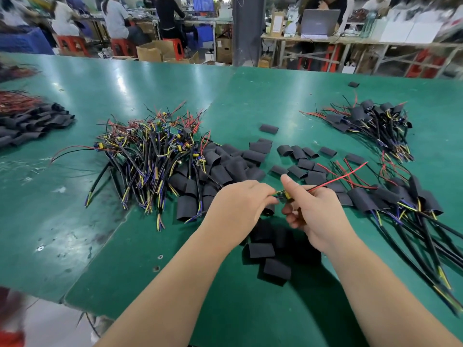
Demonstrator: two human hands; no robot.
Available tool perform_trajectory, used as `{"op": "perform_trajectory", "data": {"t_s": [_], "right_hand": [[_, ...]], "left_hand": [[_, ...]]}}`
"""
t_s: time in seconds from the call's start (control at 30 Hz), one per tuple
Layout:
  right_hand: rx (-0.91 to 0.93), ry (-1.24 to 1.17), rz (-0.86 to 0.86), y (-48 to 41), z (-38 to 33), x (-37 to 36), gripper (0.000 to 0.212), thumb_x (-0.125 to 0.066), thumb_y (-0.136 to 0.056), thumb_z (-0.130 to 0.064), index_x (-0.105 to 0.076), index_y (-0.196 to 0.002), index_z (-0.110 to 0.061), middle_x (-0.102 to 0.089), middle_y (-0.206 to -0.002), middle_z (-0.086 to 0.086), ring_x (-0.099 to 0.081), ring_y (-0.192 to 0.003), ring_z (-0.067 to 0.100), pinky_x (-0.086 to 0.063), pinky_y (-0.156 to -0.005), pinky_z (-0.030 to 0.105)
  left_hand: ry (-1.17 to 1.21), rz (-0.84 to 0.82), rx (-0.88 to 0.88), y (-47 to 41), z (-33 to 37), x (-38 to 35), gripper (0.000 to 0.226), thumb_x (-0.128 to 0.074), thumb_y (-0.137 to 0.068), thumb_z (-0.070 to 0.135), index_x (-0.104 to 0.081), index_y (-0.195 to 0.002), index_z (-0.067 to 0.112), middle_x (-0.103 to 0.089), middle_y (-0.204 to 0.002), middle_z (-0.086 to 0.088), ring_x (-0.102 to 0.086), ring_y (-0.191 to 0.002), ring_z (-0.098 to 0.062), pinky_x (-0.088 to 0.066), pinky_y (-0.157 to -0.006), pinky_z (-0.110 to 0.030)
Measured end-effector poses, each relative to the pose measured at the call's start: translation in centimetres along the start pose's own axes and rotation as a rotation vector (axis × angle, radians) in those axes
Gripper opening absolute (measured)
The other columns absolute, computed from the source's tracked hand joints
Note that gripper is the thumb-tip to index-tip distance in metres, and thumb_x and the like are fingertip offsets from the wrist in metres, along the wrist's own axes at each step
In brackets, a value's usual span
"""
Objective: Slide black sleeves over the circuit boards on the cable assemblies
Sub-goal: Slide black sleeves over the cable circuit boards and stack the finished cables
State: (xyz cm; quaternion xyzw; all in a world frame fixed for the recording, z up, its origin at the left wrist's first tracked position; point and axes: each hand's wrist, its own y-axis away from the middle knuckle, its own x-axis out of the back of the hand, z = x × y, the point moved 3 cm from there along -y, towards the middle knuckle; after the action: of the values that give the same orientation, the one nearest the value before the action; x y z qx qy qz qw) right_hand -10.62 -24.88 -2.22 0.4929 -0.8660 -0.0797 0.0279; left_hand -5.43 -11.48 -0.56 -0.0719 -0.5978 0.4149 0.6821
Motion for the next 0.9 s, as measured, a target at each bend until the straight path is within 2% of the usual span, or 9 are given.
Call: {"op": "perform_trajectory", "data": {"t_s": [0.07,0.17,0.23,0.33,0.43,0.6,0.7,0.8,0.9], "right_hand": [[0.022,0.051,-0.024,-0.3,0.2,-0.1,0.037,-0.072,-0.082,-0.041,-0.061,-0.057,-0.016,-0.056,-0.05,0.006,-0.046,-0.038,0.017,-0.037,-0.038,0.022],[0.104,0.186,-0.316,-0.5,-0.9,-0.9,0.012,-0.073,-0.083,-0.022,-0.071,-0.071,-0.02,-0.066,-0.063,0.002,-0.058,-0.052,0.014,-0.047,-0.049,0.022],[0.232,0.507,-0.417,-1.7,-1.8,-1.4,0.022,-0.07,-0.083,-0.007,-0.073,-0.093,-0.026,-0.071,-0.081,-0.004,-0.062,-0.068,0.009,-0.051,-0.066,0.022],[0.527,1.043,-0.191,-5.4,-3.6,-2.9,0.04,-0.056,-0.087,-0.001,-0.065,-0.122,-0.019,-0.064,-0.105,0.0,-0.058,-0.094,0.017,-0.039,-0.086,0.019],[0.566,1.25,-0.133,-9.1,-4.2,-5.2,0.031,-0.049,-0.092,-0.005,-0.058,-0.121,-0.006,-0.055,-0.124,0.019,-0.051,-0.117,0.033,-0.033,-0.098,0.031],[0.547,1.679,-0.259,-11.7,-3.4,-7.5,0.028,-0.051,-0.097,-0.025,-0.058,-0.113,-0.004,-0.058,-0.12,0.014,-0.054,-0.115,0.027,-0.039,-0.092,0.03],[0.486,1.839,-0.341,-11.6,-4.2,-7.6,0.028,-0.062,-0.088,-0.036,-0.062,-0.081,-0.01,-0.054,-0.078,0.007,-0.058,-0.083,0.025,-0.034,-0.059,0.026],[0.464,1.825,-0.324,-11.0,-4.8,-7.3,0.042,-0.068,-0.081,-0.036,-0.044,-0.058,-0.01,-0.034,-0.061,0.002,-0.036,-0.051,0.015,-0.024,-0.045,0.025],[0.477,1.648,-0.213,-10.4,-4.3,-6.5,0.031,-0.066,-0.076,-0.026,-0.04,-0.067,-0.011,-0.038,-0.066,0.001,-0.043,-0.059,0.021,-0.031,-0.05,0.025]], "left_hand": [[-0.008,-0.018,0.037,0.3,-0.5,-0.3,0.027,-0.055,-0.09,0.025,-0.071,-0.092,0.003,-0.067,-0.076,-0.012,-0.063,-0.07,-0.034,-0.051,-0.061,-0.045],[-0.043,0.022,0.132,0.6,-2.1,0.1,0.028,-0.049,-0.092,0.022,-0.069,-0.092,0.003,-0.067,-0.08,-0.013,-0.063,-0.075,-0.034,-0.051,-0.065,-0.046],[-0.081,0.103,0.252,0.8,-3.7,0.9,0.02,-0.053,-0.092,0.017,-0.069,-0.088,0.005,-0.067,-0.077,-0.011,-0.063,-0.073,-0.033,-0.05,-0.063,-0.041],[-0.114,0.172,0.446,1.2,-5.6,1.6,0.014,-0.056,-0.094,0.017,-0.068,-0.09,0.011,-0.067,-0.078,-0.007,-0.06,-0.074,-0.032,-0.042,-0.061,-0.035],[-0.132,0.21,0.49,1.5,-6.2,1.6,0.014,-0.054,-0.095,0.018,-0.067,-0.093,0.012,-0.068,-0.081,-0.005,-0.059,-0.073,-0.03,-0.04,-0.059,-0.035],[-0.125,0.251,0.511,1.8,-6.7,1.6,0.015,-0.053,-0.096,0.017,-0.068,-0.099,0.015,-0.07,-0.086,0.0,-0.062,-0.074,-0.028,-0.046,-0.057,-0.036],[-0.116,0.28,0.493,1.6,-6.6,1.6,0.013,-0.057,-0.093,0.013,-0.069,-0.097,0.016,-0.071,-0.084,0.005,-0.062,-0.071,-0.024,-0.041,-0.054,-0.029],[-0.13,0.269,0.485,1.5,-6.7,1.6,0.013,-0.057,-0.094,0.013,-0.069,-0.097,0.016,-0.072,-0.085,0.007,-0.062,-0.071,-0.02,-0.034,-0.053,-0.025],[-0.138,0.281,0.469,1.6,-6.5,1.7,0.011,-0.059,-0.093,0.011,-0.069,-0.094,0.015,-0.071,-0.082,0.007,-0.06,-0.067,-0.018,-0.028,-0.051,-0.023]]}}
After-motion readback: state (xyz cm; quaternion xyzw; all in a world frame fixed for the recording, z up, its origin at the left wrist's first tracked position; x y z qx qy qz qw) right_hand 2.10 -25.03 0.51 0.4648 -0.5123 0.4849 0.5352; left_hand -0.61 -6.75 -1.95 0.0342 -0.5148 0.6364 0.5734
